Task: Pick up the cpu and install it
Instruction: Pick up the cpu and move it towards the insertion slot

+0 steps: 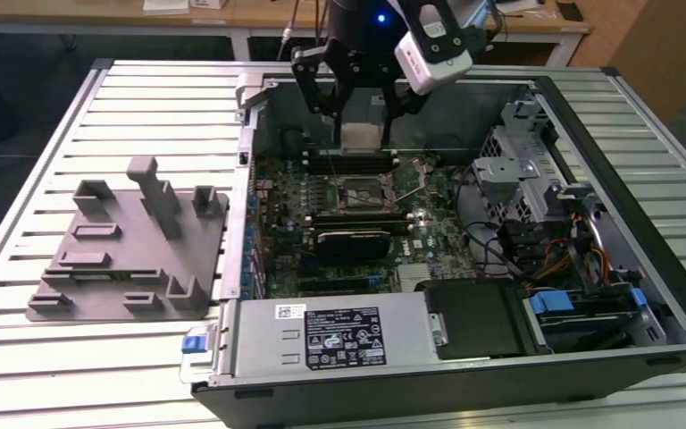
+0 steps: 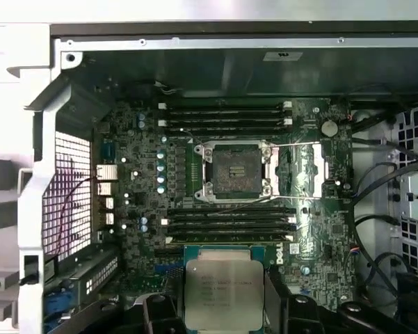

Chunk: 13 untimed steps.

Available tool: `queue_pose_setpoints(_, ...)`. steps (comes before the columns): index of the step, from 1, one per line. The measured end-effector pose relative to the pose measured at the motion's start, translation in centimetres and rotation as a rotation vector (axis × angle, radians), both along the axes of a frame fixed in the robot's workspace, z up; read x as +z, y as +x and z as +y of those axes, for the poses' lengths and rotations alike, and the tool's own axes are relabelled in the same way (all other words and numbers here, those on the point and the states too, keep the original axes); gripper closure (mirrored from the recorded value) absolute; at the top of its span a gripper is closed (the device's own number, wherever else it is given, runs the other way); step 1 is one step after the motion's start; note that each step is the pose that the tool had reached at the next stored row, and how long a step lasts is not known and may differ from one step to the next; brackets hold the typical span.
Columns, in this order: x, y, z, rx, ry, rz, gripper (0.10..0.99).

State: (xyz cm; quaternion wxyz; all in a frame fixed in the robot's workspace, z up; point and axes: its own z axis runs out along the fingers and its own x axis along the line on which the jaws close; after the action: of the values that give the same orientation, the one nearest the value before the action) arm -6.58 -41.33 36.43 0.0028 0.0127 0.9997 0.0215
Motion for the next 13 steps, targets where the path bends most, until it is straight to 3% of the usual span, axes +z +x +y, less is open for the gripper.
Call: queue_pose_setpoints(13, -2.37, 0.52, 0.11, 0.0, 0.0, 0.0004, 0.545)
